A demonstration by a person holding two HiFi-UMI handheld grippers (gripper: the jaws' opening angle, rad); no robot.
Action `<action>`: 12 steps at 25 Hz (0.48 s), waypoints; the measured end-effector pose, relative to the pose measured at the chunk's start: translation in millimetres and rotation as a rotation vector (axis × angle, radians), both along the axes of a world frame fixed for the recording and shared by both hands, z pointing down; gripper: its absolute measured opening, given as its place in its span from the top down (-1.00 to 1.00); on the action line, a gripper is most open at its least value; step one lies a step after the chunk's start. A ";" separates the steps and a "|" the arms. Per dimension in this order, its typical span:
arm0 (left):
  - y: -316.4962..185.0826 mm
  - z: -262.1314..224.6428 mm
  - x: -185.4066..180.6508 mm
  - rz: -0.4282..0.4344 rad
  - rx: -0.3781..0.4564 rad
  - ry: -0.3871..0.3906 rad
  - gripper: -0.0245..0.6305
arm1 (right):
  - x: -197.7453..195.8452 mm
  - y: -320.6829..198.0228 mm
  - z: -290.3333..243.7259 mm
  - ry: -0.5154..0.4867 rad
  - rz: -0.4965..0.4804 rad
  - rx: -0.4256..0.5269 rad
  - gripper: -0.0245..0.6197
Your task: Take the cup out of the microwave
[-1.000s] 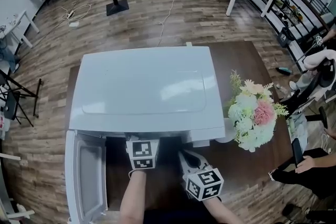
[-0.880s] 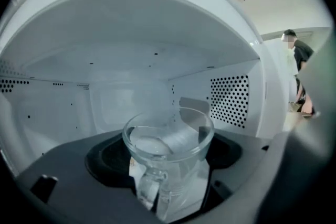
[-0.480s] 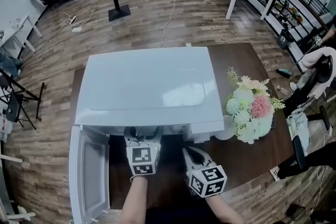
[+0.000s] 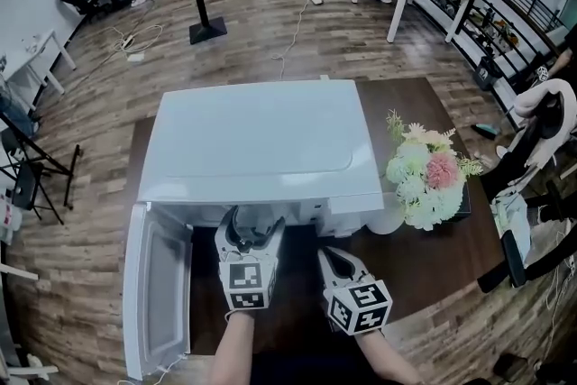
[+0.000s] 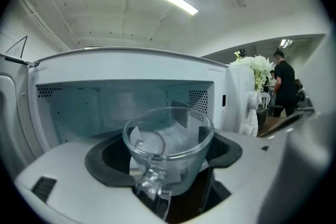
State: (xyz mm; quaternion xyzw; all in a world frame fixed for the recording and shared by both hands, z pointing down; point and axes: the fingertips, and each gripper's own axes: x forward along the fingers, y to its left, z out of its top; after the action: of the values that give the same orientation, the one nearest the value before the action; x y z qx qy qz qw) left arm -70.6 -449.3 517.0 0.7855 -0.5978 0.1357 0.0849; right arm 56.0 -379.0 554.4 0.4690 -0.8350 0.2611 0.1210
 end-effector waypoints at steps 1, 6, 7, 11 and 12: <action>4.3 -0.1 -0.5 0.000 -0.003 0.002 -0.28 | -0.5 0.9 -1.6 0.000 0.000 0.005 0.94; 25.4 -1.5 -4.7 -0.001 -0.010 0.007 -0.28 | -3.7 4.1 -8.3 -0.001 0.003 0.030 0.94; 29.7 -1.7 -5.7 -0.002 -0.012 0.008 -0.28 | -4.5 4.8 -9.3 -0.001 0.002 0.033 0.94; 46.3 -2.7 -9.5 -0.001 -0.018 0.009 -0.28 | -7.2 7.2 -13.9 -0.002 0.003 0.049 0.94; 50.9 -3.5 -10.0 0.003 -0.020 0.009 -0.28 | -7.6 8.1 -15.1 0.000 0.005 0.054 0.94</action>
State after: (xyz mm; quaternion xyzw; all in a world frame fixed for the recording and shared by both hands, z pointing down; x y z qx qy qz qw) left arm -80.6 -398.3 513.5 0.7859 -0.5950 0.1384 0.0952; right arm 48.4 -370.8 539.3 0.4742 -0.8405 0.2390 0.1076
